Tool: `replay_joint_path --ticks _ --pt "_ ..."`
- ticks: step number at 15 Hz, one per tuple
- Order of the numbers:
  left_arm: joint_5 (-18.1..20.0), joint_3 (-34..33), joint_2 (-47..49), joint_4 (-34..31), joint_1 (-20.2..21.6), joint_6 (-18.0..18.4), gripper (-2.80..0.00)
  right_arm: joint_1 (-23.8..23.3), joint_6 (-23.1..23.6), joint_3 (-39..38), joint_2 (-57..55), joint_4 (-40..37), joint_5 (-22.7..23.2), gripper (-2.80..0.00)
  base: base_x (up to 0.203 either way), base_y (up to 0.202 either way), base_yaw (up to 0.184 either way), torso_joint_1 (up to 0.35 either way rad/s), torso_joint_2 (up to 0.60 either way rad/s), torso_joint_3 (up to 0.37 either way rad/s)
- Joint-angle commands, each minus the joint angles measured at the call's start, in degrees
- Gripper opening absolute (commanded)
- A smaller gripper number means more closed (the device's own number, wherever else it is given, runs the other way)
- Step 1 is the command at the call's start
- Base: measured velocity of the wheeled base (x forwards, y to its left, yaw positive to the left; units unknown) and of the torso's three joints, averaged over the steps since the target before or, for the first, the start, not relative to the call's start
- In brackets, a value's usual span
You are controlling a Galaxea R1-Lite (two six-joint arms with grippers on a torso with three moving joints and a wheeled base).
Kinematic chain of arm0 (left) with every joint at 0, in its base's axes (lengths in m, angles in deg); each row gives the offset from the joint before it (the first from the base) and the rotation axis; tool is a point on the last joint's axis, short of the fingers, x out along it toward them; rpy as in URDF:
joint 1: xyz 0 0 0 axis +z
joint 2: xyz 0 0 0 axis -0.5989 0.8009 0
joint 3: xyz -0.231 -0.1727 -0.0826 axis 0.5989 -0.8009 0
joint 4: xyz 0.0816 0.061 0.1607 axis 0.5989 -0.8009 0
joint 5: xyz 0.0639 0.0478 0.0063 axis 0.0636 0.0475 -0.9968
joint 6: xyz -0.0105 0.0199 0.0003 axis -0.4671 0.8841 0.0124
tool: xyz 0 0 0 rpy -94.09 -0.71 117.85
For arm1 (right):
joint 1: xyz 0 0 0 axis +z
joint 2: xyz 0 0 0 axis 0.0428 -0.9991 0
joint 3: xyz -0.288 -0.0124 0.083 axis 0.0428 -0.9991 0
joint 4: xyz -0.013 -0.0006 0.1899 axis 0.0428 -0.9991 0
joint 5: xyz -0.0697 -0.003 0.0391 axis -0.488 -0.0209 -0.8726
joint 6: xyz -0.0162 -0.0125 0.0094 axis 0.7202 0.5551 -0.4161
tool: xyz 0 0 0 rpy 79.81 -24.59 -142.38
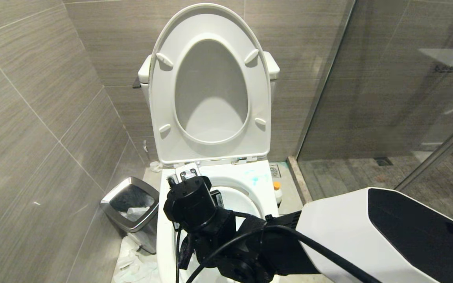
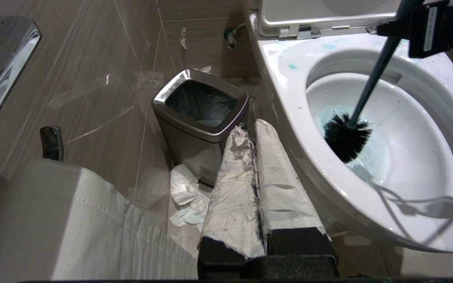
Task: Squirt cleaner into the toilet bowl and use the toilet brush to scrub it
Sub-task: Scrub the toilet bowl
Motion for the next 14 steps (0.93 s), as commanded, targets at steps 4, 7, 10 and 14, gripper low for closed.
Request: replay_joint_path --ticks 4,7,10,14 --pt "0.0 0.0 0.0 0.0 0.0 0.0 -2.80 0.1 2.0 9.0 -6.9 2.6 -0.6 -2.80 0.000 0.000 0.000 0.000 0.00 0.000" --pt "0.0 0.0 0.0 0.0 0.0 0.0 -2.80 -0.1 3.8 14.1 -9.9 2.7 -1.0 -2.80 0.000 0.000 0.000 0.000 0.00 0.000" --pt "0.0 0.0 0.0 0.0 0.0 0.0 -2.80 -1.6 6.3 18.4 -11.8 2.7 -1.3 -2.80 0.000 0.000 0.000 0.000 0.00 0.000" --pt "0.0 0.0 0.0 0.0 0.0 0.0 -2.80 -4.4 7.9 18.8 -11.7 3.2 -1.4 -2.80 0.000 0.000 0.000 0.000 0.00 0.000"
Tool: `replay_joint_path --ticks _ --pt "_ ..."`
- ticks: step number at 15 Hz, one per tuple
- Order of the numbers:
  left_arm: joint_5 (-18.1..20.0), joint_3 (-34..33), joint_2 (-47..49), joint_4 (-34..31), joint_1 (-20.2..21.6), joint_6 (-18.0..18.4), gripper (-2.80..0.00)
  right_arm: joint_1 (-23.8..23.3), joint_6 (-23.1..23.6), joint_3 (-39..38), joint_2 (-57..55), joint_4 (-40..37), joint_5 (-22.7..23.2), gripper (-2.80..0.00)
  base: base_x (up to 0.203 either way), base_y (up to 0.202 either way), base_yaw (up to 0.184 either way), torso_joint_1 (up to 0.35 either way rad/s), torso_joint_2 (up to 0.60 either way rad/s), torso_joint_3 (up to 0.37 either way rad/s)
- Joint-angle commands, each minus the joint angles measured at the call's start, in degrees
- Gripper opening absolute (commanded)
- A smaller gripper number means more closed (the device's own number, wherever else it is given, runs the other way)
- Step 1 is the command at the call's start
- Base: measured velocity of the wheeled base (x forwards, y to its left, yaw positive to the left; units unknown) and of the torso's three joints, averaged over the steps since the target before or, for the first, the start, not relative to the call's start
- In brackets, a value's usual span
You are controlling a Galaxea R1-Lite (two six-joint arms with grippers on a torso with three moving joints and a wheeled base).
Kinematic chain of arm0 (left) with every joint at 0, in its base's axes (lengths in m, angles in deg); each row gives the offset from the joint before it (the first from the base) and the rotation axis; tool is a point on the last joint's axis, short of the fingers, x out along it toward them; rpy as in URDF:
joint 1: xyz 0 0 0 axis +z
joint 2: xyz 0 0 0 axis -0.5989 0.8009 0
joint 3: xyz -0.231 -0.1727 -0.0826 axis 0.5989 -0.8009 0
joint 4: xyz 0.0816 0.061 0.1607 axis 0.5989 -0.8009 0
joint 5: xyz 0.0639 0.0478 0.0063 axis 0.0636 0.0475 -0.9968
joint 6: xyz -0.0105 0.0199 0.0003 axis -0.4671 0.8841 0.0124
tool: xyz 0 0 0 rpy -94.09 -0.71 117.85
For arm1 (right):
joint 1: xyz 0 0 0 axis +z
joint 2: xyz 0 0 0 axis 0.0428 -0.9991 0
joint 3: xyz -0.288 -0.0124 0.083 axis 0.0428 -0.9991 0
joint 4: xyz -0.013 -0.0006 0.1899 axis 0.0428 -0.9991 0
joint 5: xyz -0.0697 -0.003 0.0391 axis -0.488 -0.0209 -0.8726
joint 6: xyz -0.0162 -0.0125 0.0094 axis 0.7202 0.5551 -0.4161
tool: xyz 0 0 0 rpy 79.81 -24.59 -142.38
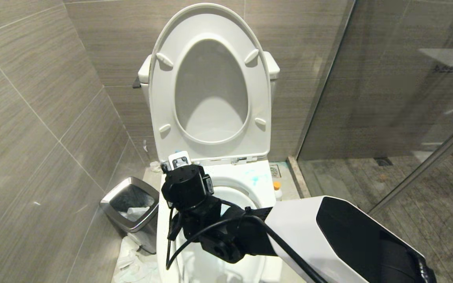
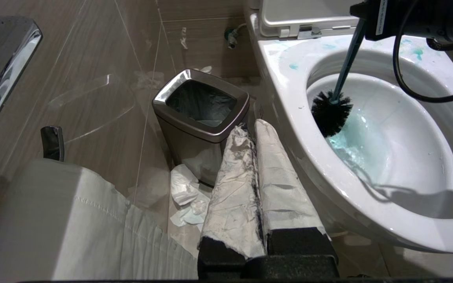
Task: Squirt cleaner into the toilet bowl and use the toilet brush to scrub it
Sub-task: Scrub the toilet bowl
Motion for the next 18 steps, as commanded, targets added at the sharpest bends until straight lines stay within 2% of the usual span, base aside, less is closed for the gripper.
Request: replay_joint_path --ticks 1,7,10,15,18 --pt "0.0 0.0 0.0 0.0 0.0 0.0 -2.80 -1.8 0.5 0.2 -0.4 0.9 -0.2 -2.80 0.000 0.000 0.000 0.000 0.00 0.000" --pt "0.0 0.0 0.0 0.0 0.0 0.0 -2.80 -6.1 1.9 1.5 -0.2 1.4 -0.1 -2.80 0.000 0.000 0.000 0.000 0.00 0.000" --pt "0.0 0.0 0.0 0.0 0.0 0.0 -2.80 -7.5 3.0 -1.0 1.8 1.4 -0.2 -2.80 0.000 0.000 0.000 0.000 0.00 0.000" --pt "0.0 0.0 0.0 0.0 0.0 0.0 -2.80 -7.4 3.2 -17.1 10.8 1.5 0.4 -2.80 0.000 0.000 0.000 0.000 0.00 0.000" --pt "0.0 0.0 0.0 0.0 0.0 0.0 -2.80 -6.7 3.1 -25.9 15.7 5.2 0.7 -2.80 0.000 0.000 0.000 0.000 0.00 0.000"
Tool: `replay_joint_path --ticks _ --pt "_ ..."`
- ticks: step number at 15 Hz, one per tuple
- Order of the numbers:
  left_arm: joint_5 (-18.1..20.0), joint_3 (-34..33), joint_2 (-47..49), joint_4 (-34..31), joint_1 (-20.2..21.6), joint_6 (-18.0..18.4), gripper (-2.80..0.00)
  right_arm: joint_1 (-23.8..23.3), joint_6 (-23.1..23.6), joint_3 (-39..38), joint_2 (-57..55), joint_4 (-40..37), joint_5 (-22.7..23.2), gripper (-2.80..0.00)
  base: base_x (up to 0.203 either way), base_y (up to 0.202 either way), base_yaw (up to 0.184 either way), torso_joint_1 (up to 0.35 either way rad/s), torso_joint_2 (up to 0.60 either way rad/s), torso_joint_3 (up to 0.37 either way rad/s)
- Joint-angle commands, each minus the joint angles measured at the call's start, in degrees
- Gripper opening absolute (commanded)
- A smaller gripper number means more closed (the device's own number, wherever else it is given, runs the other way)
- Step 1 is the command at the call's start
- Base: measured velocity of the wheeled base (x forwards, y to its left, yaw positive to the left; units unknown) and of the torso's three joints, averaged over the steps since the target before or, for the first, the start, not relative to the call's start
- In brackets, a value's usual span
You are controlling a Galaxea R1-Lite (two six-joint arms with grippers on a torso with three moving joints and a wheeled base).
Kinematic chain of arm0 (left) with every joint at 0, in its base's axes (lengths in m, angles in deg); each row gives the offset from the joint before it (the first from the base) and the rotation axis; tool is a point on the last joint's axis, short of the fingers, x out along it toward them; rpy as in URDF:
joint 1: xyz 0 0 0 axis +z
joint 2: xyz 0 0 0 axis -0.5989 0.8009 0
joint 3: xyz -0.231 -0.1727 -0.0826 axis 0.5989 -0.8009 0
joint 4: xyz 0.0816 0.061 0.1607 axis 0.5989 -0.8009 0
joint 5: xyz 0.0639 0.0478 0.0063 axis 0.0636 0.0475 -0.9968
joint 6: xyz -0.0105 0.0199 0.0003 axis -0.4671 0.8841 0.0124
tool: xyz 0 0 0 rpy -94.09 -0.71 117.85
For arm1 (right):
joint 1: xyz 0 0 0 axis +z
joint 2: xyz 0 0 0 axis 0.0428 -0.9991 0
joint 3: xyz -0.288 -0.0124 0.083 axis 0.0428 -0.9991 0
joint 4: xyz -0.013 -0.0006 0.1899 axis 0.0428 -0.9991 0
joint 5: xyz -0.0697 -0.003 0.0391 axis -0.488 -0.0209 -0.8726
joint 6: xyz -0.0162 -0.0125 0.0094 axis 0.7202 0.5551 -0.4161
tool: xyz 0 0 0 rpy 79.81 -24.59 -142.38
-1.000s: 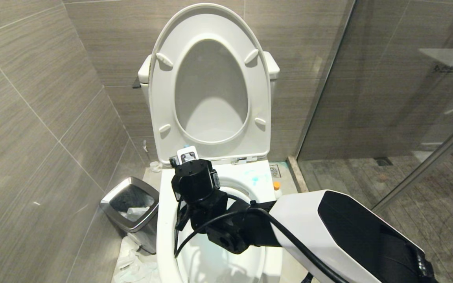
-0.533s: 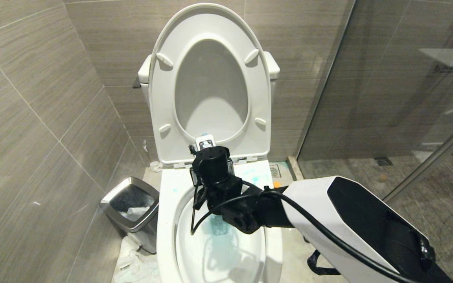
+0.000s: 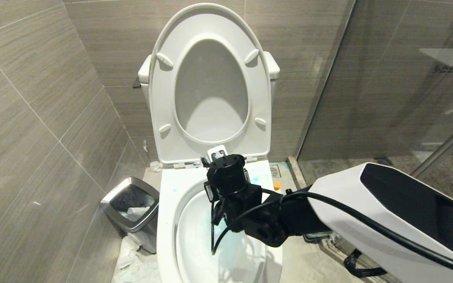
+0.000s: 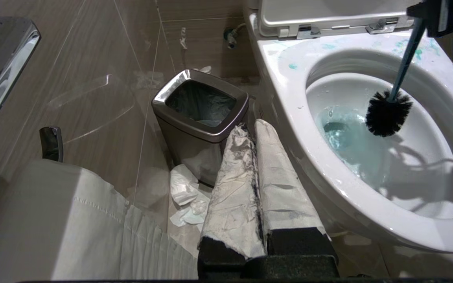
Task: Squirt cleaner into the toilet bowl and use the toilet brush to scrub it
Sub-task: Scrub the toilet bowl
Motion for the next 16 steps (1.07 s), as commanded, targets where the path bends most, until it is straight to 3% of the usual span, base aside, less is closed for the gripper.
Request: replay_joint_path --ticks 1,7,11,16 --pt "0.0 -0.1 0.0 0.0 0.1 0.0 -2.80 0.6 -0.2 -6.2 5.1 2.8 -0.2 -2.80 0.000 0.000 0.000 0.000 0.00 0.000" --pt "0.0 0.0 0.0 0.0 0.0 0.0 -2.80 8.3 -7.8 -14.8 8.8 3.5 -0.3 -2.80 0.000 0.000 0.000 0.000 0.00 0.000" --pt "0.0 0.0 0.0 0.0 0.0 0.0 -2.80 12.0 -8.5 -18.1 9.3 3.5 -0.4 -2.80 0.000 0.000 0.000 0.000 0.00 0.000" --pt "0.0 0.0 0.0 0.0 0.1 0.0 -2.80 14.1 -9.1 -16.8 8.4 3.5 -0.2 -2.80 0.000 0.000 0.000 0.000 0.00 0.000"
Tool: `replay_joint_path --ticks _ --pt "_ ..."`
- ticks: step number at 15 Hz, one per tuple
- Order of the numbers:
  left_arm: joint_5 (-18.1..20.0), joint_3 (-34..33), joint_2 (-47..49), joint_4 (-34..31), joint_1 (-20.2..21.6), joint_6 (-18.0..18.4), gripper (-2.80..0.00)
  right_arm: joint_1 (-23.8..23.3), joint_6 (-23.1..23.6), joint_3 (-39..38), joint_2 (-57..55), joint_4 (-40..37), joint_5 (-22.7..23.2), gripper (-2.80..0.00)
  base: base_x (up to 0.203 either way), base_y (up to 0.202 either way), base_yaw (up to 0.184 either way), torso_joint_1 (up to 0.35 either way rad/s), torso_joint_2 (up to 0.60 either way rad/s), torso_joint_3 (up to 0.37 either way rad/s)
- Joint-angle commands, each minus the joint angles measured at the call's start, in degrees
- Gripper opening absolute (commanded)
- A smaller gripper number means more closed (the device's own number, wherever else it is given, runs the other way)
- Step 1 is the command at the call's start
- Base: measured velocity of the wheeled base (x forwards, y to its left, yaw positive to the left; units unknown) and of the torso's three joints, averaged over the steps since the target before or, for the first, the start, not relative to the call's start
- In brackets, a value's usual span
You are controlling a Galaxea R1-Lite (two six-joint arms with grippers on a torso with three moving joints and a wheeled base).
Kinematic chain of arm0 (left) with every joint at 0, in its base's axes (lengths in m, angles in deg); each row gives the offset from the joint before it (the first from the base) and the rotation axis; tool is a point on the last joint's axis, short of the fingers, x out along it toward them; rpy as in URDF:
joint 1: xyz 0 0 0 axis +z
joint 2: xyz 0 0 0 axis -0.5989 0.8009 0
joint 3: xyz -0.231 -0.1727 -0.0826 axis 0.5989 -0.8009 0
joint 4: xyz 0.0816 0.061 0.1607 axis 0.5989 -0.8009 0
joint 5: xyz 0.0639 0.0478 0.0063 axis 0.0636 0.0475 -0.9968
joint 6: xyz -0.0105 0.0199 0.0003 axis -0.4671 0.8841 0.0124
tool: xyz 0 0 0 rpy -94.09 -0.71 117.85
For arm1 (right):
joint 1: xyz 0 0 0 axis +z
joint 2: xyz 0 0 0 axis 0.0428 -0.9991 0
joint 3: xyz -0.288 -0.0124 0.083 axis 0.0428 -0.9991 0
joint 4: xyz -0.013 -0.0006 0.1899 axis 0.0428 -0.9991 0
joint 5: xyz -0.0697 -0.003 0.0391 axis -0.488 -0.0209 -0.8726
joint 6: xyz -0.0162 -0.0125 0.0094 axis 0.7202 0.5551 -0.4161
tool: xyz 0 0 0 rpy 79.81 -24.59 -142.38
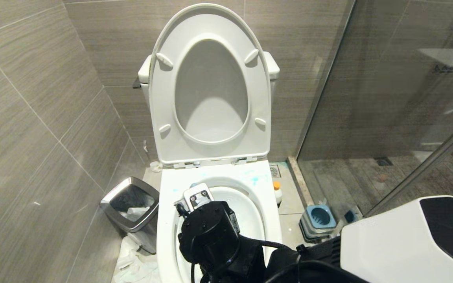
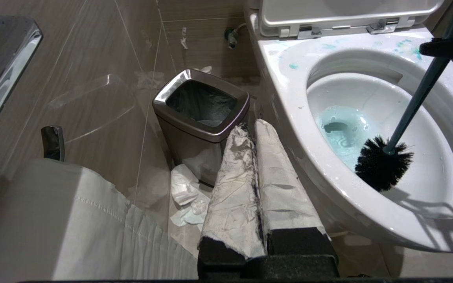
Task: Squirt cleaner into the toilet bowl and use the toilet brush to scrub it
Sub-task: Scrub the toilet bowl
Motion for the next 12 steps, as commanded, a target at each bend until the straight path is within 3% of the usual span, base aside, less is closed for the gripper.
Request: replay_joint_path --ticks 1,6,12 --pt "0.0 0.0 0.0 0.0 0.1 0.0 -2.80 0.4 0.0 1.4 -1.5 0.2 0.0 -2.80 0.000 0.000 0.000 0.000 0.00 0.000" --pt "0.0 0.0 0.0 0.0 0.1 0.0 -2.80 -0.5 1.2 8.8 -7.1 0.1 2.3 -2.80 0.000 0.000 0.000 0.000 0.00 0.000" --pt "0.0 0.0 0.0 0.0 0.0 0.0 -2.80 -4.3 8.8 22.7 -14.7 0.0 3.7 -2.80 0.000 0.000 0.000 0.000 0.00 0.000"
